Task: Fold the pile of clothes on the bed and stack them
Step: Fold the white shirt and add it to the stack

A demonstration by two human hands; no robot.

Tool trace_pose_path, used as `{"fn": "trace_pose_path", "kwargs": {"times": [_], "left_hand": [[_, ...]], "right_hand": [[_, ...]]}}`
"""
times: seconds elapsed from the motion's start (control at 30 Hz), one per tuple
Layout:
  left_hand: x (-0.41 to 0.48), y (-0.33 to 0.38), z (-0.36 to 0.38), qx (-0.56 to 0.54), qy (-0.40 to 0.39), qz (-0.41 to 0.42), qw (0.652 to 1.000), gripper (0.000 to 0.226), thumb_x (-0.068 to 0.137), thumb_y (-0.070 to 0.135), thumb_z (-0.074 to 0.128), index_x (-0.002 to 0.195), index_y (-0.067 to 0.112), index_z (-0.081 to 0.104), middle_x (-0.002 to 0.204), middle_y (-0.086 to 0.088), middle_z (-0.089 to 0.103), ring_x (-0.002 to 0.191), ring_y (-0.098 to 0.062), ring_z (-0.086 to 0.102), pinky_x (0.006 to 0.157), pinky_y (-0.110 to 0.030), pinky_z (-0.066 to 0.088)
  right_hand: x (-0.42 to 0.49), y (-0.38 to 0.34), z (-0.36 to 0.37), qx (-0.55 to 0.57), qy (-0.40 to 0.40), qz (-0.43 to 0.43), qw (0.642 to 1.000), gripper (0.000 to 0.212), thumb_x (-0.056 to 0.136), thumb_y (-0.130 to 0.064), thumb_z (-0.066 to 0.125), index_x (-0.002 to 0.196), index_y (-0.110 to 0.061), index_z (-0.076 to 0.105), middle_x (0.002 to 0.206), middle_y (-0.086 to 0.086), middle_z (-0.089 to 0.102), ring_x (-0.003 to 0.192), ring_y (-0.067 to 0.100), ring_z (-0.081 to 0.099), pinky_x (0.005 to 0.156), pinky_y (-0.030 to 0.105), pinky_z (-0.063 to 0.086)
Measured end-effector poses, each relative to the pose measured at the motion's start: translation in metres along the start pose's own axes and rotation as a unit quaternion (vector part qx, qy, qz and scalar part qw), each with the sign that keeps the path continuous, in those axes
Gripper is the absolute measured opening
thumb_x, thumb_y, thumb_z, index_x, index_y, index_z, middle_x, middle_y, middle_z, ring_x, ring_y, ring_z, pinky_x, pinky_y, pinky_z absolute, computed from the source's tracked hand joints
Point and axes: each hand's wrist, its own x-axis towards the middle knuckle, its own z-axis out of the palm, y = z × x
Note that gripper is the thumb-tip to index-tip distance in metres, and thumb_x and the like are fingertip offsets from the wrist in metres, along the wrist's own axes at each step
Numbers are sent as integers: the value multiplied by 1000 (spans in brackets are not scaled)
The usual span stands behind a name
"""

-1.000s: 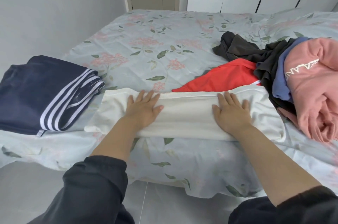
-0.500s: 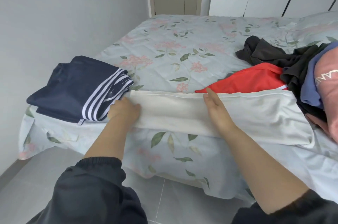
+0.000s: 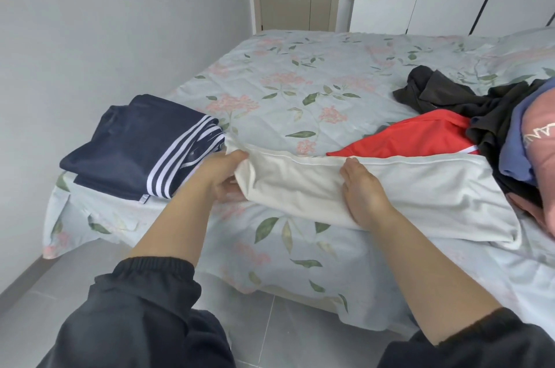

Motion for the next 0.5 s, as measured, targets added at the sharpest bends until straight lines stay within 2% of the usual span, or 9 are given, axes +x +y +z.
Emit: {"fn": "trace_pose_path", "kwargs": {"times": [0.03, 0.1, 0.2, 0.3, 0.33, 0.37, 0.43, 0.47, 0.5], "left_hand": [[-5, 5, 14, 10, 8, 39, 999, 13, 94, 17, 55, 102, 7, 58, 90, -12, 63, 74, -23, 62, 57, -34, 54], [-13, 16, 42, 3, 9, 104, 995, 8, 94, 16, 55, 89, 11, 58, 87, -10, 63, 73, -21, 62, 62, -30, 51], [-29, 28, 94, 24, -21, 160, 987, 11, 91, 18, 58, 81, 15, 58, 90, -14, 65, 81, -28, 62, 76, -37, 51], [-46, 22, 151, 94, -85, 213, 969, 21, 91, 19, 58, 70, 18, 56, 67, -4, 57, 66, -21, 55, 65, -30, 44], [-50, 16, 166, 129, -134, 226, 956, 20, 93, 21, 57, 73, 17, 59, 69, -2, 59, 67, -18, 56, 65, -28, 44], [-53, 10, 178, 160, -197, 230, 940, 17, 95, 24, 54, 84, 16, 63, 80, -2, 64, 76, -15, 59, 69, -27, 46], [-49, 2, 188, 188, -276, 241, 911, 29, 101, 28, 46, 117, 12, 63, 115, 0, 65, 103, -8, 58, 81, -13, 43], [-44, 0, 185, 202, -258, 262, 907, 33, 102, 26, 42, 125, 11, 59, 125, 0, 62, 112, -8, 56, 83, -8, 40], [-35, -2, 180, 241, -206, 295, 901, 33, 103, 23, 40, 129, 12, 57, 129, -1, 59, 118, -12, 54, 85, -9, 38]], "right_hand": [[0, -3, -5, 27, -3, -2, 1000, 43, 105, -18, 28, 143, 2, 33, 150, 16, 34, 136, 24, 33, 102, 19, 28], [-11, -15, -15, 56, -53, -4, 997, 48, 104, -28, 28, 146, -4, 30, 154, 10, 30, 140, 21, 31, 109, 27, 26], [-12, -32, -40, 116, -55, 32, 991, 53, 102, -40, 29, 145, -9, 31, 152, 9, 33, 139, 21, 34, 111, 35, 25], [-15, -43, -75, 188, -48, 68, 979, 59, 101, -45, 30, 145, -6, 30, 148, 15, 38, 133, 28, 42, 107, 38, 31], [-17, -46, -88, 208, -41, 79, 974, 61, 100, -46, 30, 144, -4, 30, 146, 18, 39, 131, 31, 43, 105, 39, 33], [-19, -48, -99, 227, -36, 86, 969, 62, 100, -46, 30, 142, -1, 33, 144, 19, 41, 127, 32, 46, 101, 39, 37], [-22, -49, -118, 239, -38, 95, 966, 61, 99, -46, 30, 132, 4, 42, 132, 18, 52, 109, 29, 58, 85, 36, 46], [-23, -49, -124, 237, -50, 101, 965, 61, 99, -46, 31, 129, 6, 44, 122, 18, 59, 99, 27, 62, 77, 35, 48], [-24, -49, -127, 225, -63, 109, 966, 61, 98, -46, 33, 128, 5, 45, 113, 18, 63, 93, 27, 65, 73, 35, 50]]}}
